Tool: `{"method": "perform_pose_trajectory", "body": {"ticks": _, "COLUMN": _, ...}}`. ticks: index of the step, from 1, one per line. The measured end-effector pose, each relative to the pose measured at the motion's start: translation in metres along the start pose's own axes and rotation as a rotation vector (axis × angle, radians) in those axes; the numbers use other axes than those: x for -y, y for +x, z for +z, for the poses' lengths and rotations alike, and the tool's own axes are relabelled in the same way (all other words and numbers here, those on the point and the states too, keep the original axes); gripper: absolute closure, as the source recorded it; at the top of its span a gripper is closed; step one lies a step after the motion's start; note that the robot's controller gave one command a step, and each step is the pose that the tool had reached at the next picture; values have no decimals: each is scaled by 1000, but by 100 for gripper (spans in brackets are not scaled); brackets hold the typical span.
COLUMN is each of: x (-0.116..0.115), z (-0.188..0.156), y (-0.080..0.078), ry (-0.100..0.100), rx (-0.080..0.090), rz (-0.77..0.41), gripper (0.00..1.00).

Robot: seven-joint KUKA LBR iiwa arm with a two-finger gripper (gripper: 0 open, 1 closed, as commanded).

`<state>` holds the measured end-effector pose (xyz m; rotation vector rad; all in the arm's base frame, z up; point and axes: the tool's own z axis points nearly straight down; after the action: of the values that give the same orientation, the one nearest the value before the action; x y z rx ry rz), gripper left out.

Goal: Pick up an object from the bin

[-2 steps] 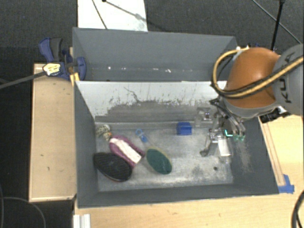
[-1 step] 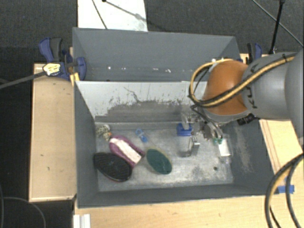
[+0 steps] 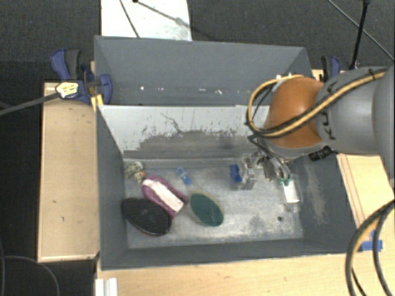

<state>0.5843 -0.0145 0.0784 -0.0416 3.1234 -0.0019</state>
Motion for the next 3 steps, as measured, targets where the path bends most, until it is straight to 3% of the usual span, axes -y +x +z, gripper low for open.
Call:
{"method": "perform_pose_trajectory", "body": {"ticks": 1, "x": 7, "z": -131, "y": 21, "ry": 0, "rx": -8, "rz": -9, "gripper": 100}}
{"method": "perform_pose_trajectory", "body": {"ticks": 2, "x": 6, "z": -126, "y": 22, "ry": -1, "rx": -15, "rz": -10, "gripper": 0}}
{"method": "perform_pose_trajectory", "body": {"ticks": 3, "x": -18, "z": 8, "y": 12, "ry": -2, "rx": -7, "rz": -66, "gripper": 0}}
